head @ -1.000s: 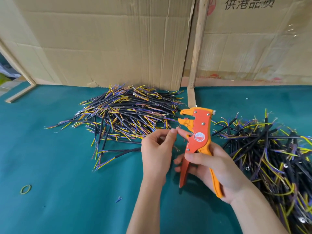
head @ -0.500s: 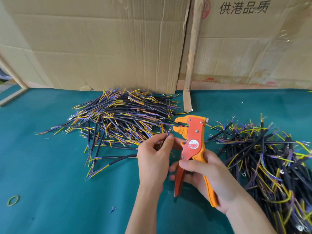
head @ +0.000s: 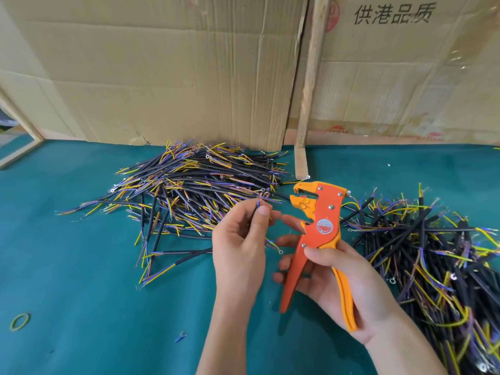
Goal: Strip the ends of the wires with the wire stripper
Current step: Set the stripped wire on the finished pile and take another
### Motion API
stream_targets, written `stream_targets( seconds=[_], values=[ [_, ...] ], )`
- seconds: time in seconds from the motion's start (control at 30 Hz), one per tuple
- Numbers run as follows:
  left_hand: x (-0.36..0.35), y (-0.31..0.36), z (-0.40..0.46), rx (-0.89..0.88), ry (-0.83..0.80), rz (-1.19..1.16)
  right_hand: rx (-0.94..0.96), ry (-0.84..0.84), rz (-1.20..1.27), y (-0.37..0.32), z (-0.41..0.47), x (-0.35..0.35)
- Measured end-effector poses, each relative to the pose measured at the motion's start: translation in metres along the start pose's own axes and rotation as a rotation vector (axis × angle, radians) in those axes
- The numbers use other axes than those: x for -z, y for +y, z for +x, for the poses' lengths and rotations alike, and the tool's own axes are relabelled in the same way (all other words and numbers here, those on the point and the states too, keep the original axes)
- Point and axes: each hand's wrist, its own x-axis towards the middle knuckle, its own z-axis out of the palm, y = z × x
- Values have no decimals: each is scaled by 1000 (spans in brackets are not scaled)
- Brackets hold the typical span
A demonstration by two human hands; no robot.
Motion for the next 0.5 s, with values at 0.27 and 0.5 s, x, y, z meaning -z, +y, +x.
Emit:
stream_targets(
  seconds=[0.27,0.5],
  values=[
    [24,-4,10,-40,-43,117,-43,-30,-15,-3,1,8],
    [32,-3,10,18,-147,142,-136,-77,-80,1,1,6]
  ],
)
